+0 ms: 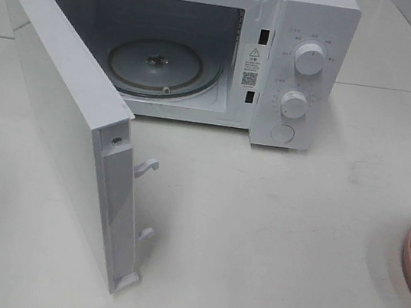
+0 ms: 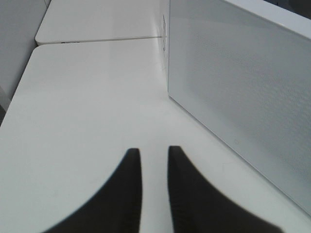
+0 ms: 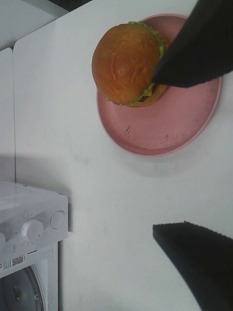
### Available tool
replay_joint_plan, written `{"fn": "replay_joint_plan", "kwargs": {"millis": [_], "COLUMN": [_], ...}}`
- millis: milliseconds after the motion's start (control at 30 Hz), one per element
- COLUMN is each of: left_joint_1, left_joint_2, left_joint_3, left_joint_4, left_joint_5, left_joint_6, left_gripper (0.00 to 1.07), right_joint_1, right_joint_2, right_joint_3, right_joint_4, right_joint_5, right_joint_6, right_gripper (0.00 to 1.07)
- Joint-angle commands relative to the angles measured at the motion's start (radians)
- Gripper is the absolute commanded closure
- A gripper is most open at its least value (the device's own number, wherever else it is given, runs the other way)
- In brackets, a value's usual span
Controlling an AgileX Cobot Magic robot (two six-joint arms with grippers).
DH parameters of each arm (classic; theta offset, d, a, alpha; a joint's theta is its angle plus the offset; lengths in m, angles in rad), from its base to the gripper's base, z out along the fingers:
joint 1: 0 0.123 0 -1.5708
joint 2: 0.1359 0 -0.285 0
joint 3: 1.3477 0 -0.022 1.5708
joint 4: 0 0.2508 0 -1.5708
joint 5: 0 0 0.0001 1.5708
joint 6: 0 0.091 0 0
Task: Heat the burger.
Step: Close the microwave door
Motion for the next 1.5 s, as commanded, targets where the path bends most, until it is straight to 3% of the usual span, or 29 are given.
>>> {"fn": "replay_joint_plan", "kwargs": {"millis": [33, 400, 533, 667, 833, 900, 933, 1000, 1033, 1100, 1300, 1500], "left_joint_1": [-0.005, -0.005, -0.005, -0.005, -0.005, -0.005, -0.005, -0.005, -0.005, -0.005, -0.007, -0.115], "left_joint_2": [0.044, 0.256, 0.368, 0.447, 0.591, 0.673, 0.673, 0.753, 0.753, 0.856, 0.951, 1.073], "left_joint_3": [0.017, 0.182, 0.241, 0.263, 0.274, 0.274, 0.274, 0.274, 0.274, 0.274, 0.272, 0.236], "left_joint_4": [-0.007, -0.009, -0.005, 0.002, 0.085, 0.170, 0.170, 0.285, 0.285, 0.427, 0.518, 0.500], "left_joint_5": [-0.098, -0.621, -0.888, -1.033, -1.217, -1.293, -1.293, -1.383, -1.383, -1.511, -1.647, -1.680], "left_joint_6": [0.007, 0.007, 0.007, 0.000, -0.016, -0.082, -0.082, -0.163, -0.163, -0.248, -0.298, -0.308], "left_gripper": [1.07, 1.07, 1.07, 1.07, 1.07, 1.07, 1.07, 1.07, 1.07, 1.07, 1.07, 1.07], "right_joint_1": [-0.008, -0.008, -0.008, -0.008, -0.008, -0.008, -0.008, -0.008, -0.008, -0.008, -0.008, -0.008], "right_joint_2": [-0.029, -0.029, -0.029, -0.029, -0.029, -0.029, -0.029, -0.029, -0.029, -0.029, -0.029, -0.029], "right_joint_3": [0.003, 0.003, 0.003, 0.003, 0.003, 0.003, 0.003, 0.003, 0.003, 0.003, 0.003, 0.003], "right_joint_4": [-0.001, -0.001, -0.001, -0.001, -0.001, -0.001, -0.001, -0.001, -0.001, -0.001, -0.001, -0.001], "right_joint_5": [-0.010, -0.010, -0.010, -0.010, -0.010, -0.010, -0.010, -0.010, -0.010, -0.010, -0.010, -0.010], "right_joint_6": [-0.017, -0.017, -0.017, -0.017, -0.017, -0.017, -0.017, -0.017, -0.017, -0.017, -0.017, -0.017], "right_gripper": [0.31, 0.31, 0.31, 0.31, 0.31, 0.31, 0.31, 0.31, 0.31, 0.31, 0.31, 0.31]}}
